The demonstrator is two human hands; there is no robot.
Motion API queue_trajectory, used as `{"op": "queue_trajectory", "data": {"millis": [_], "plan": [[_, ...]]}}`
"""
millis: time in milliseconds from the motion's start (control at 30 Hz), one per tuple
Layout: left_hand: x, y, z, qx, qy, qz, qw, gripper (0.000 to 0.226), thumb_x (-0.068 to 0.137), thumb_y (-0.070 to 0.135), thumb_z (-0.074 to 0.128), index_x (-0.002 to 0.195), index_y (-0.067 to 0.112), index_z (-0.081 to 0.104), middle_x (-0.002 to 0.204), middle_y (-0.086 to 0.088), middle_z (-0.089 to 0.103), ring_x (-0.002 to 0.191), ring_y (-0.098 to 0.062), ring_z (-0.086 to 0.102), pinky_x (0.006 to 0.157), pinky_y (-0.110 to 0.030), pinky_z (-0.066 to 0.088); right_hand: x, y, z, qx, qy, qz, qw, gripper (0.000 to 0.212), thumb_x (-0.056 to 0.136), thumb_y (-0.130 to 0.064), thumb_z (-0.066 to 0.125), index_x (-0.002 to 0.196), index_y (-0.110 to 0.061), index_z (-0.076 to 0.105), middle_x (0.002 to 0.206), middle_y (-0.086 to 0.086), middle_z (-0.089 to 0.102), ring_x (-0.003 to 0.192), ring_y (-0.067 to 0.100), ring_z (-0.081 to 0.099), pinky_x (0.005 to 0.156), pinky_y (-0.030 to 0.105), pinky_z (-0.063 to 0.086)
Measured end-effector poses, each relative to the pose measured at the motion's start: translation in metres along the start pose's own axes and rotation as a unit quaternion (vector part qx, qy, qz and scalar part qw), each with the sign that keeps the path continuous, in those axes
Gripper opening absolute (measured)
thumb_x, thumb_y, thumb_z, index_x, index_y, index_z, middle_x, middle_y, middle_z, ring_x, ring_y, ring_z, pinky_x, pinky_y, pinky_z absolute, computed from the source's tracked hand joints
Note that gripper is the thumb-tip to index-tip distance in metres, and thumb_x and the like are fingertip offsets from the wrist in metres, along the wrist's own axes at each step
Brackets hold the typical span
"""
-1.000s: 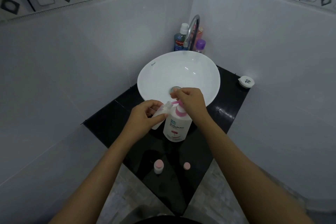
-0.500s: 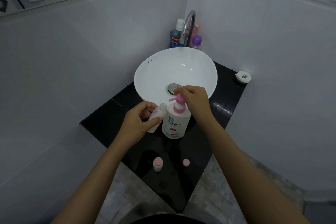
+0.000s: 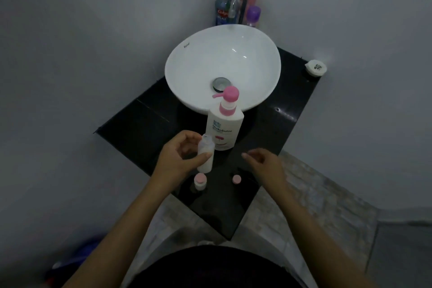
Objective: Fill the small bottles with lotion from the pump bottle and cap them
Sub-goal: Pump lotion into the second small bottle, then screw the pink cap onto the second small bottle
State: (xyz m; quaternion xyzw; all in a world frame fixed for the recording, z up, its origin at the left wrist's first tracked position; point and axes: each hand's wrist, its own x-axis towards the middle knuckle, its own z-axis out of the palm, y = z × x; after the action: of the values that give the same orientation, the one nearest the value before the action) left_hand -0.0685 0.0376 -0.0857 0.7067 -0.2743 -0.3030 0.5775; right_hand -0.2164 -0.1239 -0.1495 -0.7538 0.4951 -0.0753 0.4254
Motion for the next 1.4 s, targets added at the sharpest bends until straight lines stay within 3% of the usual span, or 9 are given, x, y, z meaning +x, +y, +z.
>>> {"op": "queue_trajectory", "data": {"millis": [100,167,367,500,600,667,767,1133,1400], "plan": [[-0.004,-0.005,0.007,-0.013,-0.01,-0.013,1.0,0.03,0.073,0.0,0.073,0.094,0.016,0.06,0.093,0.006,0.066,0.081,0.007,0.064,0.074,-0.012,0.053,-0.004,0.02,0.019,-0.138,-0.089,-0.009,0.986,0.046,0.081,-0.044,0.067,0.116,-0.016,0.061,0.098,0.005,0.068,0.083,0.014,0.06,0.064,0.024,0.045],[-0.006,-0.009,0.009,-0.02,-0.013,-0.025,0.999,0.031,0.072,0.001,0.074,0.095,0.018,0.061,0.095,0.005,0.068,0.084,0.003,0.066,0.076,-0.015,0.054,-0.005,0.025,0.028,-0.19,-0.111,-0.031,0.975,0.051,0.08,-0.047,0.066,0.12,-0.016,0.058,0.108,0.006,0.064,0.092,0.018,0.061,0.071,0.029,0.049],[-0.01,-0.009,0.014,-0.044,-0.015,-0.046,0.998,0.031,0.074,0.0,0.072,0.094,0.022,0.062,0.093,0.008,0.068,0.081,0.006,0.066,0.071,-0.01,0.051,-0.001,0.031,0.044,-0.277,-0.114,-0.067,0.952,0.038,0.085,-0.039,0.062,0.115,-0.016,0.058,0.117,0.006,0.056,0.102,0.025,0.059,0.078,0.033,0.047],[-0.012,-0.007,0.013,-0.088,-0.006,-0.07,0.994,0.031,0.074,-0.001,0.071,0.094,0.022,0.064,0.093,0.011,0.069,0.081,0.005,0.067,0.07,-0.01,0.051,0.001,0.03,0.045,-0.195,-0.094,-0.045,0.975,0.019,0.086,-0.024,0.062,0.097,-0.009,0.064,0.104,0.01,0.061,0.092,0.024,0.061,0.074,0.029,0.045],[-0.012,-0.008,0.01,-0.094,-0.014,-0.082,0.992,0.03,0.073,0.002,0.073,0.098,0.018,0.067,0.095,0.007,0.072,0.086,-0.001,0.069,0.072,-0.014,0.054,-0.005,0.012,0.025,0.019,-0.069,0.024,0.997,0.021,0.082,-0.019,0.07,0.1,-0.011,0.065,0.096,0.008,0.069,0.078,0.017,0.065,0.068,0.027,0.053],[-0.011,-0.007,0.009,-0.089,-0.025,-0.079,0.993,0.028,0.073,0.002,0.073,0.098,0.016,0.069,0.093,0.005,0.074,0.087,-0.005,0.07,0.074,-0.016,0.055,-0.014,-0.013,0.0,0.157,-0.077,0.033,0.984,0.024,0.08,-0.016,0.072,0.102,-0.008,0.067,0.09,0.007,0.072,0.068,0.011,0.067,0.058,0.019,0.053],[-0.011,-0.004,0.01,-0.08,-0.049,-0.069,0.993,0.028,0.073,0.003,0.073,0.094,0.021,0.069,0.088,0.01,0.075,0.087,-0.007,0.07,0.076,-0.018,0.055,-0.03,-0.053,-0.04,0.262,-0.104,-0.039,0.959,0.026,0.078,-0.005,0.069,0.104,-0.006,0.069,0.086,0.004,0.073,0.068,0.007,0.068,0.059,0.017,0.054],[-0.008,0.008,0.016,-0.049,-0.107,-0.032,0.993,0.024,0.07,0.004,0.076,0.093,0.009,0.069,0.092,-0.002,0.074,0.086,-0.014,0.071,0.075,-0.021,0.056,-0.046,-0.082,-0.069,0.074,-0.146,-0.209,0.964,0.025,0.078,-0.012,0.071,0.102,-0.019,0.071,0.098,-0.004,0.071,0.091,0.01,0.067,0.084,0.017,0.054],[-0.012,0.01,0.014,-0.075,-0.112,-0.035,0.99,0.022,0.072,0.002,0.073,0.092,0.011,0.07,0.088,0.003,0.075,0.085,-0.012,0.071,0.073,-0.018,0.055,-0.046,-0.087,-0.076,0.085,-0.195,-0.241,0.947,0.023,0.076,-0.014,0.072,0.099,-0.015,0.072,0.099,0.0,0.072,0.094,0.01,0.068,0.087,0.024,0.055]]}}
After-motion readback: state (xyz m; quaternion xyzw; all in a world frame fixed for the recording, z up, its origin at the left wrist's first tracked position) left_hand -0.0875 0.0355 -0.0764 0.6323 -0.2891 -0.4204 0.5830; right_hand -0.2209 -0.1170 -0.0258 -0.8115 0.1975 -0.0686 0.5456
